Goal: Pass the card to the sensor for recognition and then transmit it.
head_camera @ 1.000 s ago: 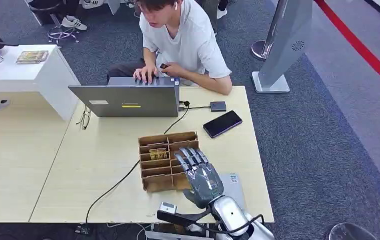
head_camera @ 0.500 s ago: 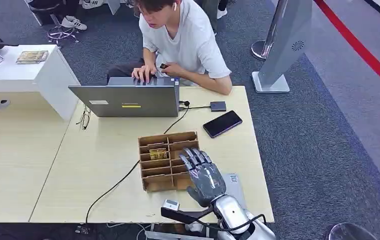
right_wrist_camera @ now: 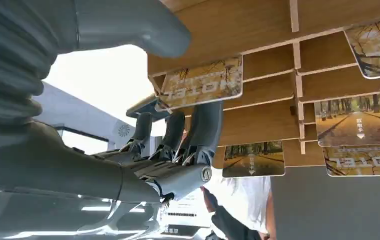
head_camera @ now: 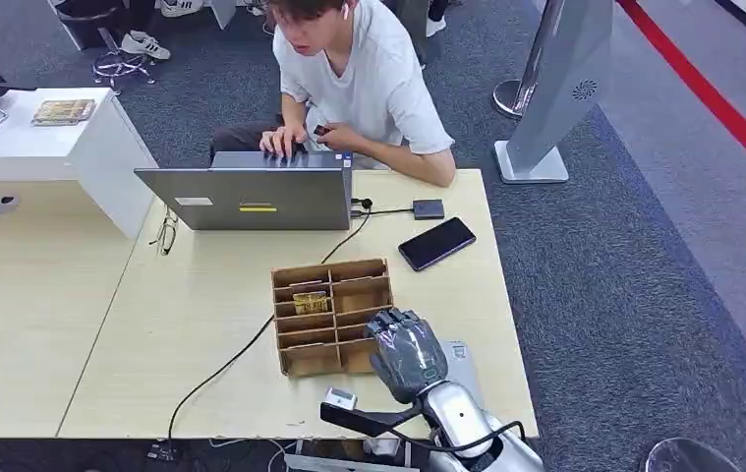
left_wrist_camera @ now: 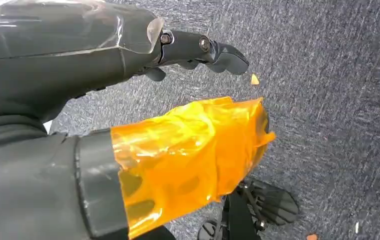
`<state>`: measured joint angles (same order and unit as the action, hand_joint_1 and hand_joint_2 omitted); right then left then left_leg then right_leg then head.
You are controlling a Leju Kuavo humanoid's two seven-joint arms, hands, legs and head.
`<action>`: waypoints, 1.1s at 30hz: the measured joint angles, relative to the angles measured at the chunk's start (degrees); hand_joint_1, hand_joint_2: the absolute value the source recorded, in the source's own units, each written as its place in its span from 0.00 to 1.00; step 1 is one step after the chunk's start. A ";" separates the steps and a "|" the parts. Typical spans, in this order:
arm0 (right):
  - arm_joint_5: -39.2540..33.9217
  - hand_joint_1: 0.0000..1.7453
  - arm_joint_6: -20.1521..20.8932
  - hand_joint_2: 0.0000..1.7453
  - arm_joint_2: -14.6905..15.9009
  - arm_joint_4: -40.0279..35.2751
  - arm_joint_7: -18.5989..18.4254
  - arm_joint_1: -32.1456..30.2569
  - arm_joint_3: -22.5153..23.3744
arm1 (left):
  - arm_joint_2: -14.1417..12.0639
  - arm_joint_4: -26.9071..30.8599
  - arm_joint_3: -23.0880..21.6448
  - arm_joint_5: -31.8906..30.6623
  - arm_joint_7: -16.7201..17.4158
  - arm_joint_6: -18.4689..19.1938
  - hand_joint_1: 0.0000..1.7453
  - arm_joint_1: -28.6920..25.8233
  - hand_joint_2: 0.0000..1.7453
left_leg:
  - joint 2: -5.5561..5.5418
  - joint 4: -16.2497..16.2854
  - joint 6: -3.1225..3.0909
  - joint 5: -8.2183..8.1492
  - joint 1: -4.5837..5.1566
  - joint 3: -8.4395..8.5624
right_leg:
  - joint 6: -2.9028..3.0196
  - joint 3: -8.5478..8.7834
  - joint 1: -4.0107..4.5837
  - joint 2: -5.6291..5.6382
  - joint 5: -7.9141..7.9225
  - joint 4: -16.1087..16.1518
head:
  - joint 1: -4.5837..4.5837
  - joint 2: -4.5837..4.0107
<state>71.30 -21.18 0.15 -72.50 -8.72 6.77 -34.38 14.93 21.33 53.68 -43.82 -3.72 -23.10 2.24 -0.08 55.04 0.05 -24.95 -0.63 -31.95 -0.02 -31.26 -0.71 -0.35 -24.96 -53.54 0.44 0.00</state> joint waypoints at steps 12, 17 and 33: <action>-0.07 0.74 0.00 1.00 0.00 0.07 0.04 0.00 0.17 | -0.24 -0.44 0.00 0.00 -0.04 -0.13 0.00 0.05 0.00 | 0.00 0.00 0.00 0.00 0.00 0.00 | 0.00 0.00 0.00 0.00 0.00 0.00 | 0.00 0.00; -0.11 0.92 -0.89 1.00 -0.57 0.83 0.65 0.23 0.20 | -0.29 -0.96 0.00 -0.07 -0.76 -0.39 0.00 0.25 0.00 | 0.00 0.00 0.00 0.00 0.00 0.00 | 0.00 0.00 0.00 0.00 0.00 0.00 | 0.00 0.00; 0.96 1.00 -9.84 1.00 -2.49 1.13 3.67 -0.30 0.83 | -0.70 -1.88 0.24 -0.48 -1.11 -0.37 0.00 0.60 0.00 | 0.00 0.00 0.00 0.00 0.00 0.01 | 0.00 -0.01 0.00 0.00 0.00 -0.01 | 0.00 0.00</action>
<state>72.26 -31.02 -2.34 -71.36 -5.05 6.46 -33.55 14.23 19.45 53.92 -44.30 -4.83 -23.48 2.83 -0.08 55.04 0.05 -24.95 -0.63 -31.95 -0.01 -31.27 -0.71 -0.35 -24.97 -53.55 0.44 0.00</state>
